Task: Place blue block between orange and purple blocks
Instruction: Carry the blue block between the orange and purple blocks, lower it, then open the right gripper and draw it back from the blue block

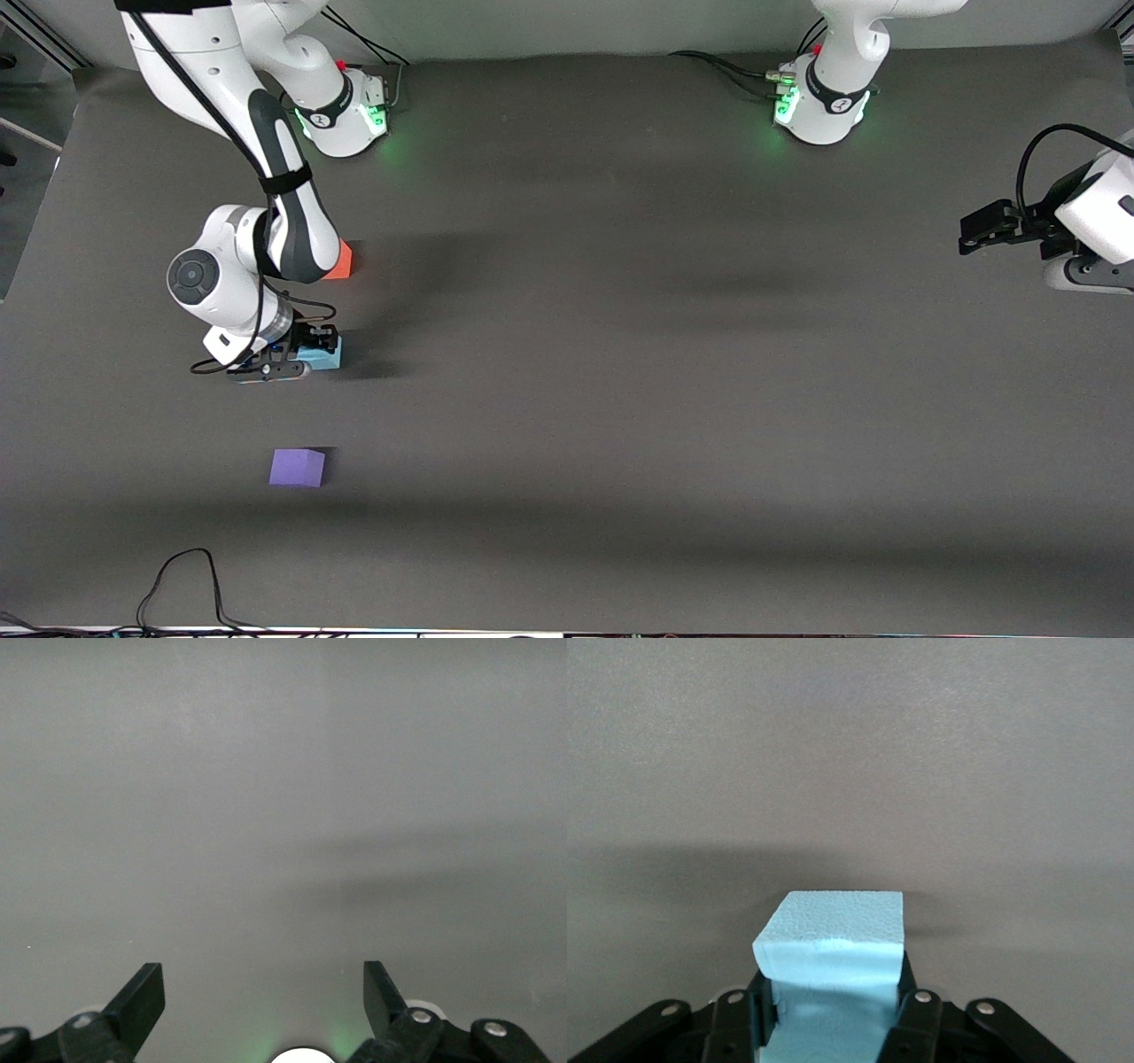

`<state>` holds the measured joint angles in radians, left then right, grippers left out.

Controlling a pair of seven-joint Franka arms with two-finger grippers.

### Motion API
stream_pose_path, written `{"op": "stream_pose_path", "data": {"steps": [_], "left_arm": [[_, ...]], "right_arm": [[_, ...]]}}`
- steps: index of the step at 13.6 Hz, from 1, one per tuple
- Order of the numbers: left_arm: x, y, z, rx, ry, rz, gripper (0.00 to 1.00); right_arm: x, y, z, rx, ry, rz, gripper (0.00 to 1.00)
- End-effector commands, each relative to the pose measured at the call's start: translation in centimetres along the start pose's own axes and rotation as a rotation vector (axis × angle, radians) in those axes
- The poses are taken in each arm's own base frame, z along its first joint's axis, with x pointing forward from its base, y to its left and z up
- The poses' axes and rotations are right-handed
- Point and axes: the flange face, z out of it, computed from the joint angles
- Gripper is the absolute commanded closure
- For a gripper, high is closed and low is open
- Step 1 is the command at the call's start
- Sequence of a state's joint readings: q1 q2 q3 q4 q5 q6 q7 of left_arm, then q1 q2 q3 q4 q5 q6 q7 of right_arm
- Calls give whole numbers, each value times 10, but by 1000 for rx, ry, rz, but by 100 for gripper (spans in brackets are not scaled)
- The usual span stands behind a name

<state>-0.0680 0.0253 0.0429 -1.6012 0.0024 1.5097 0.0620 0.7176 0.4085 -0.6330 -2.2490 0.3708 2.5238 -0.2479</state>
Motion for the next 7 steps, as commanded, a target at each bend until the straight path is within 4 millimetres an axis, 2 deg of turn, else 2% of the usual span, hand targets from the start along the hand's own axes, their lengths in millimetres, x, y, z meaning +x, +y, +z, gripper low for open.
{"op": "stream_pose_path", "data": {"steps": [1,3,4,5,6,7], "left_arm": [[0,1,-5,10,21,17,0],[2,0,-6,11,36,15,0],[2,0,-6,12,41,15,0],[3,0,-7,12,44,15,0],[3,0,-7,12,49,15,0],[3,0,-7,14,49,15,0]], "right_arm": [[5,1,10,12,15,-35,47],[5,0,10,17,17,-35,44],[6,0,9,17,19,-35,38],[6,0,10,17,18,-33,11],[7,1,9,18,19,-29,0],[7,1,8,20,19,-24,0]]}}
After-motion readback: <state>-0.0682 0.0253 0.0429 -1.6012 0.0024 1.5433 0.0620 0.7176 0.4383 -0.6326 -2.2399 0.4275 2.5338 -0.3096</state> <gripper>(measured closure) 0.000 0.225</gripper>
